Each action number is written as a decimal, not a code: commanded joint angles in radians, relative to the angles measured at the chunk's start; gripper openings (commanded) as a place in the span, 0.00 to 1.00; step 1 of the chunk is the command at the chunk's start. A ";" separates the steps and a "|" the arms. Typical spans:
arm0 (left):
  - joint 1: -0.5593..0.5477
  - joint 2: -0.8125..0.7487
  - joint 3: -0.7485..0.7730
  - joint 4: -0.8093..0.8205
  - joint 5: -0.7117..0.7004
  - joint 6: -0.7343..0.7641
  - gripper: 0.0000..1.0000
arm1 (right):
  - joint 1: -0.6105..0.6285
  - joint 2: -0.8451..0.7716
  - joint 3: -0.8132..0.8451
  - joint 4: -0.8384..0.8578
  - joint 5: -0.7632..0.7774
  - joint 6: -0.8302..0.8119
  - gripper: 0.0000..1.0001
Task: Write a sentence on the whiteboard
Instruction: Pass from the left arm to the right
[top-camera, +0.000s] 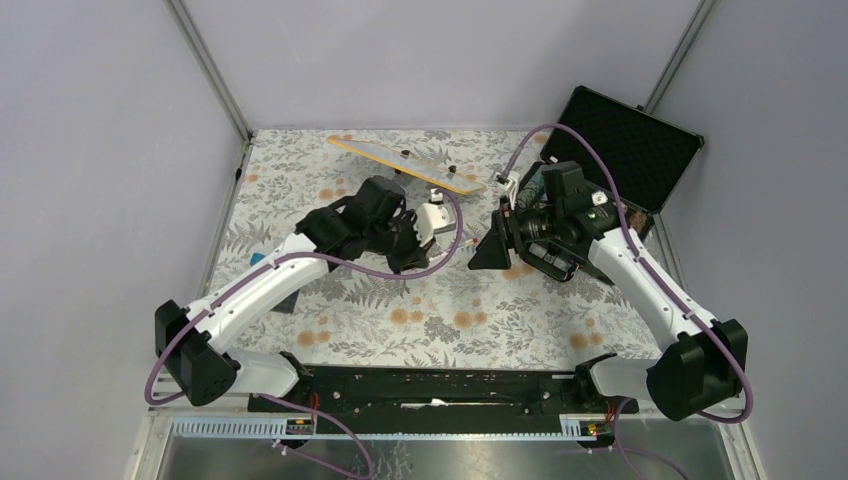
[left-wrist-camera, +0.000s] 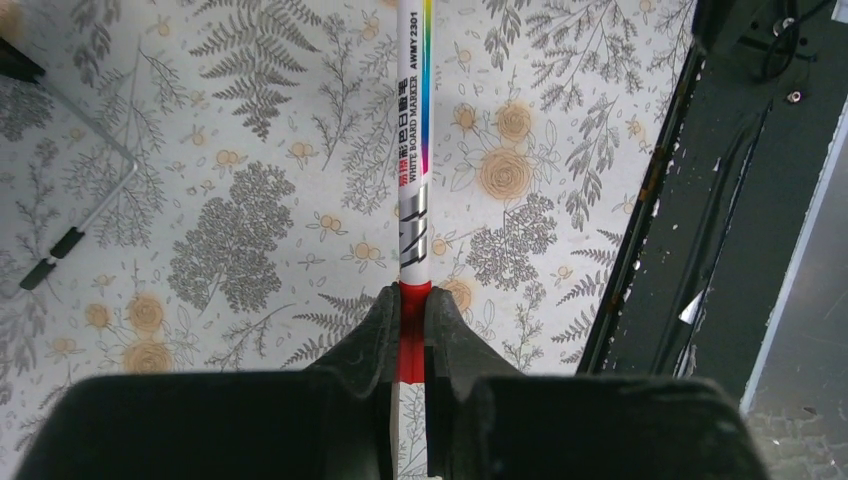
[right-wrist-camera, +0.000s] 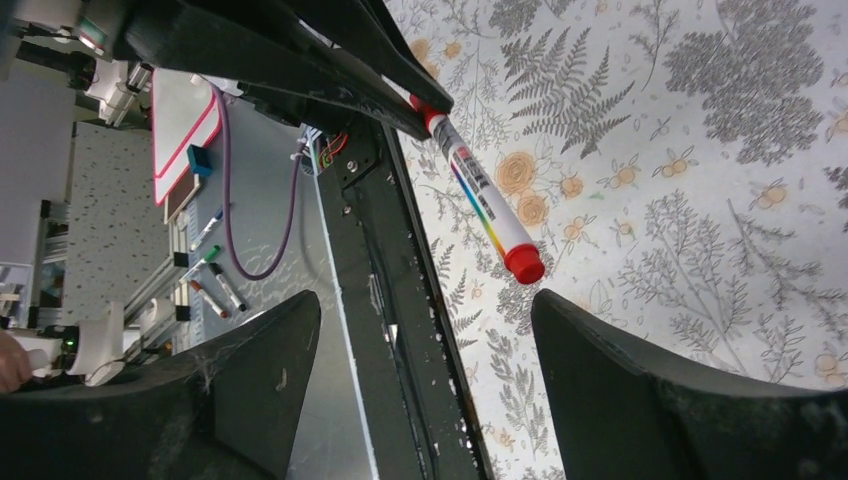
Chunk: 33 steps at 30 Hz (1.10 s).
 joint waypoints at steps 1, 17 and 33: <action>-0.011 -0.005 0.054 0.030 0.023 0.019 0.00 | 0.017 -0.001 -0.015 0.033 -0.019 0.040 0.79; -0.056 0.013 0.092 0.004 0.030 0.050 0.00 | 0.019 0.027 -0.010 0.082 -0.013 0.102 0.33; -0.058 0.015 0.098 -0.016 0.055 0.066 0.00 | 0.020 0.045 0.014 0.083 -0.017 0.102 0.51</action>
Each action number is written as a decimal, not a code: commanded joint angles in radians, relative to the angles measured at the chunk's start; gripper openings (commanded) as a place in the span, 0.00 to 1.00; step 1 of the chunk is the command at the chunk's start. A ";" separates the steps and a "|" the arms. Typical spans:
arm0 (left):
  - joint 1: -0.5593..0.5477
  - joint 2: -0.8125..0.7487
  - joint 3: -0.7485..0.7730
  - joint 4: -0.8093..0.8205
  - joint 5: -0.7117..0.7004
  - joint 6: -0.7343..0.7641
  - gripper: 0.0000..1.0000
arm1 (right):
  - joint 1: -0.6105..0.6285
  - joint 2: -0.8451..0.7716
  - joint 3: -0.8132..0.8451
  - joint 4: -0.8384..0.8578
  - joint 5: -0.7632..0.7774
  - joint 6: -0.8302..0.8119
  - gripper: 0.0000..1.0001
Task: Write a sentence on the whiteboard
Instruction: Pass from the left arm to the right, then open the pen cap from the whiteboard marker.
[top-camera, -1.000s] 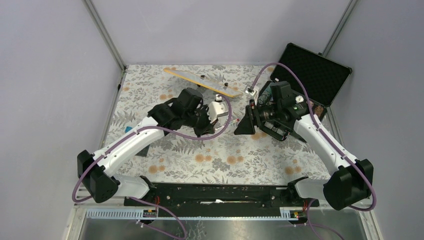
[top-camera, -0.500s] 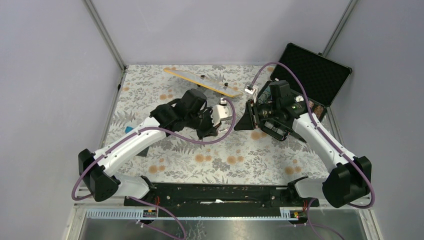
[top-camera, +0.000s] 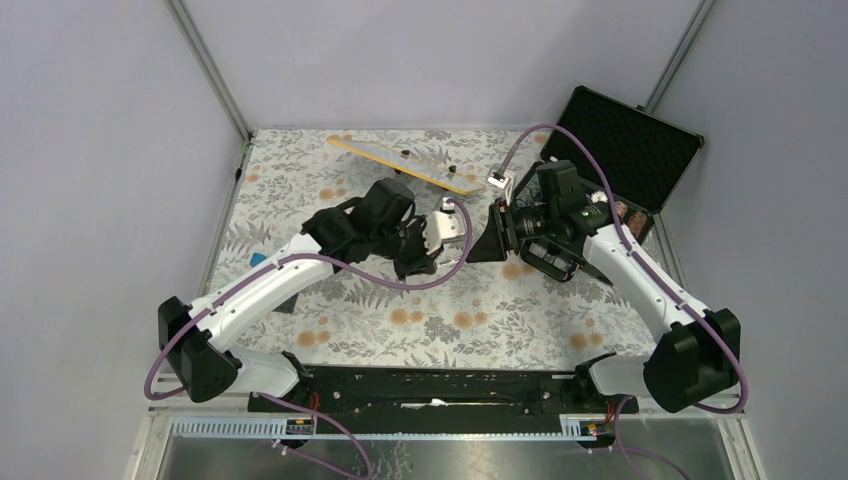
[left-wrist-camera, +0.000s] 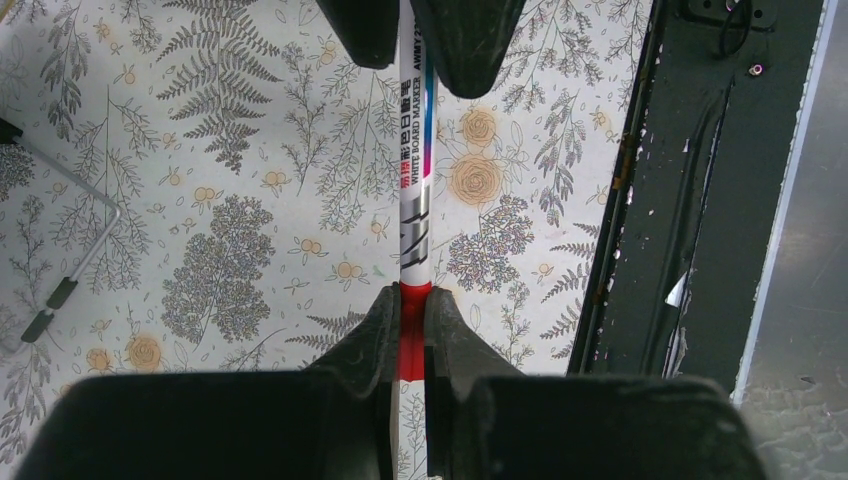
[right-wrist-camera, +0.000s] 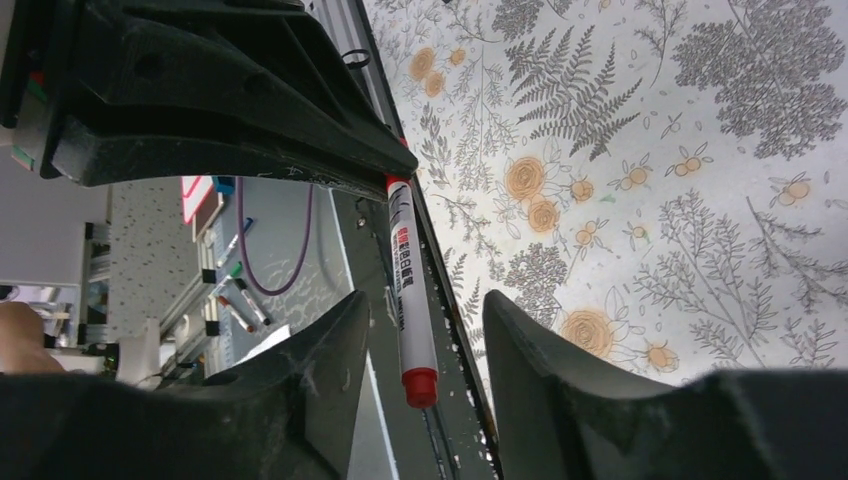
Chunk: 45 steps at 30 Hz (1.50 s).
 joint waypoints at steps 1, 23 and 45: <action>-0.003 -0.004 0.049 0.016 0.031 0.012 0.00 | 0.007 0.005 0.025 0.014 -0.014 -0.003 0.47; 0.118 -0.060 0.091 -0.083 0.139 0.025 0.99 | -0.237 0.031 0.323 -0.247 -0.124 -0.238 0.00; 0.085 0.074 0.380 -0.111 0.101 0.037 0.89 | -0.114 0.041 0.383 -0.283 -0.170 -0.229 0.00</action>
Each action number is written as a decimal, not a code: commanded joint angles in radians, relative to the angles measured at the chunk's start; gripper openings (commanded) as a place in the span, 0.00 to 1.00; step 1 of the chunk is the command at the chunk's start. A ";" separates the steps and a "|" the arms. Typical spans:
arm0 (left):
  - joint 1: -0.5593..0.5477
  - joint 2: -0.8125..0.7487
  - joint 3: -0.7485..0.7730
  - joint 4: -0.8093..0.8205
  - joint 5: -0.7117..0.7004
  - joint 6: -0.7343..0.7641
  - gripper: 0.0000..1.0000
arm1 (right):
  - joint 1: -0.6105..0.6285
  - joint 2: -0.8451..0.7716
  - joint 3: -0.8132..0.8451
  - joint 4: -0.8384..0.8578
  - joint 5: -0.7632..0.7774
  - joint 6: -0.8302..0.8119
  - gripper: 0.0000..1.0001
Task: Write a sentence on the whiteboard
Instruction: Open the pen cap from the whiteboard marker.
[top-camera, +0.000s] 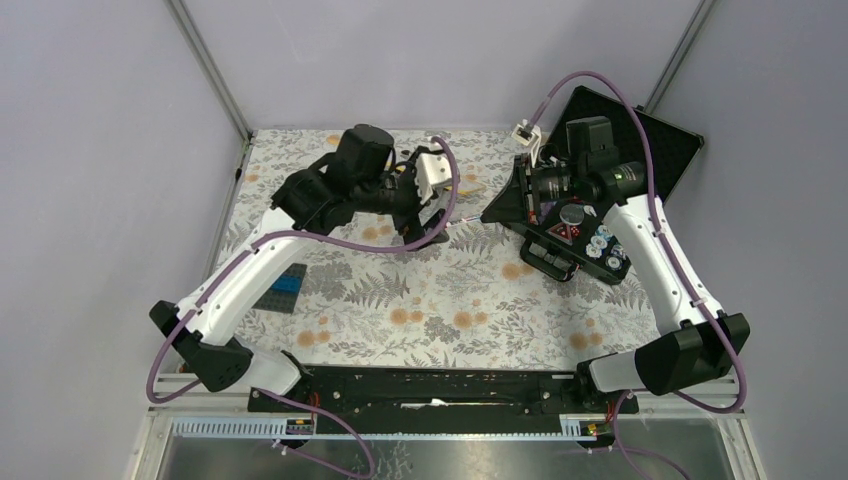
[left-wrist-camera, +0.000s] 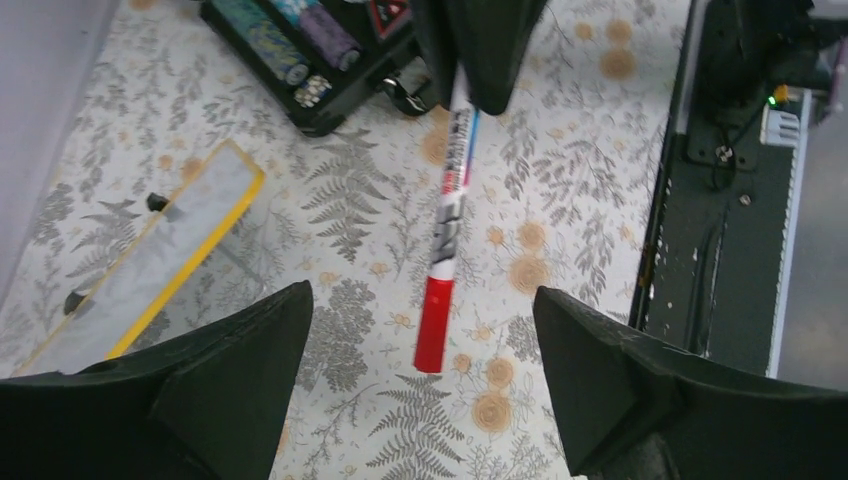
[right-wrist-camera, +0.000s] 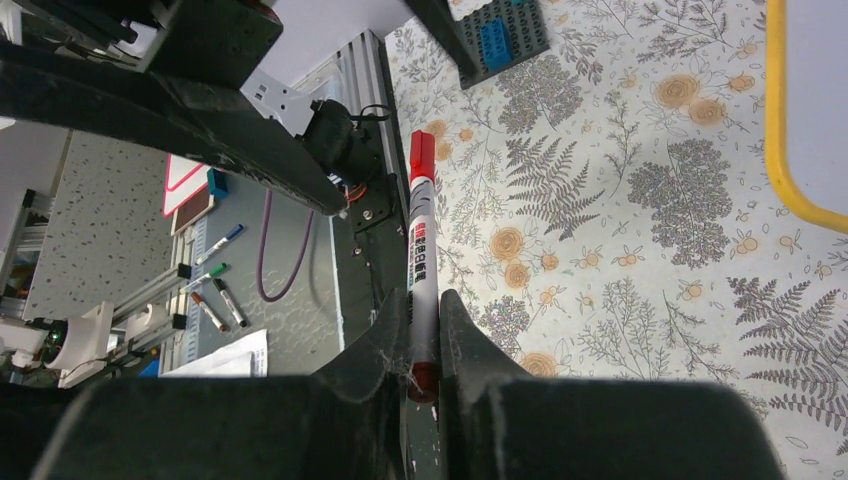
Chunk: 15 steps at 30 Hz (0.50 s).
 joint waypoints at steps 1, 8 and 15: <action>-0.014 0.000 -0.017 -0.045 0.054 0.055 0.83 | -0.002 -0.035 0.001 -0.018 -0.042 -0.014 0.00; -0.025 -0.003 -0.072 -0.073 0.080 0.090 0.70 | -0.003 -0.043 0.008 -0.057 -0.075 -0.044 0.00; -0.027 0.004 -0.072 -0.064 0.087 0.073 0.39 | -0.001 -0.047 -0.002 -0.070 -0.082 -0.059 0.00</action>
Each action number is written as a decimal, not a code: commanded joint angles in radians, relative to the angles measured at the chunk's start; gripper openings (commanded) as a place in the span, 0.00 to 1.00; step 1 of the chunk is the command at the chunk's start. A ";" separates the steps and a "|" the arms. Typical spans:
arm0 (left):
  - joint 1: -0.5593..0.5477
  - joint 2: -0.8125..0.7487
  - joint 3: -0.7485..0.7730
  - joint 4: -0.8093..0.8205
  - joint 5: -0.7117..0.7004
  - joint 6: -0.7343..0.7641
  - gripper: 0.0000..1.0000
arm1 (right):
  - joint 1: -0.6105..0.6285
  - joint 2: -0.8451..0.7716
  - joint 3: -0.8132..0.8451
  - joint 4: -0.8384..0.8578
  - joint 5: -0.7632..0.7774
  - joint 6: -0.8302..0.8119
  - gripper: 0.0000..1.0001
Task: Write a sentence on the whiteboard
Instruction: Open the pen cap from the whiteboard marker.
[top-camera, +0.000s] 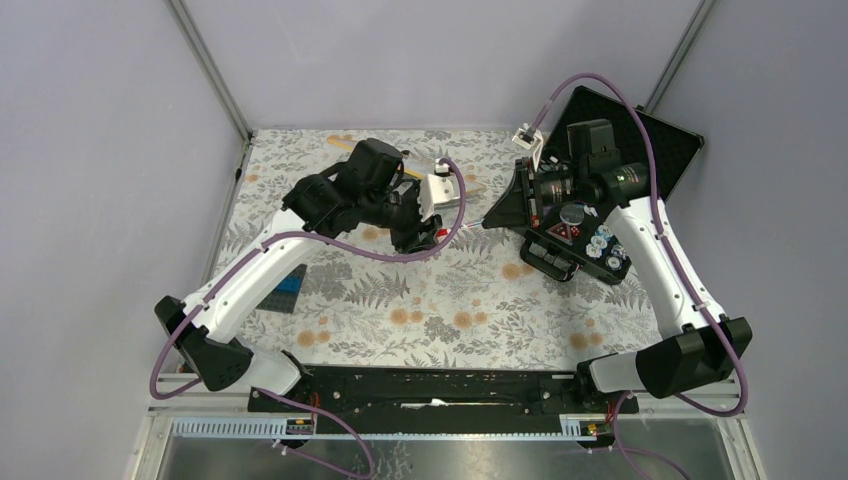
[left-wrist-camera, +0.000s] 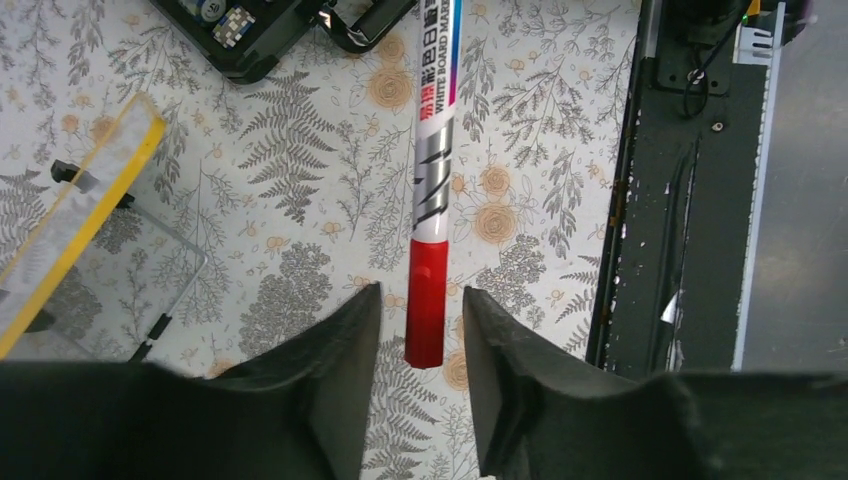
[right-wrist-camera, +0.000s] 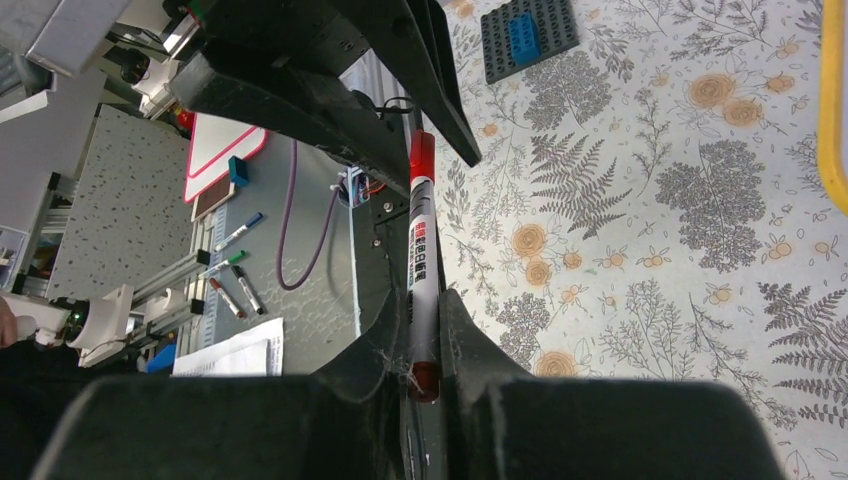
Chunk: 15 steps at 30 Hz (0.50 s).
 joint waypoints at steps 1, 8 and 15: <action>-0.004 -0.003 0.010 0.030 0.041 -0.002 0.35 | 0.001 -0.036 -0.004 -0.024 -0.036 -0.027 0.00; -0.003 0.008 0.004 0.031 0.048 -0.007 0.07 | 0.001 -0.038 -0.008 -0.024 -0.011 -0.032 0.00; 0.011 -0.017 -0.068 0.031 0.023 -0.001 0.00 | -0.032 -0.028 0.016 -0.021 0.017 -0.037 0.00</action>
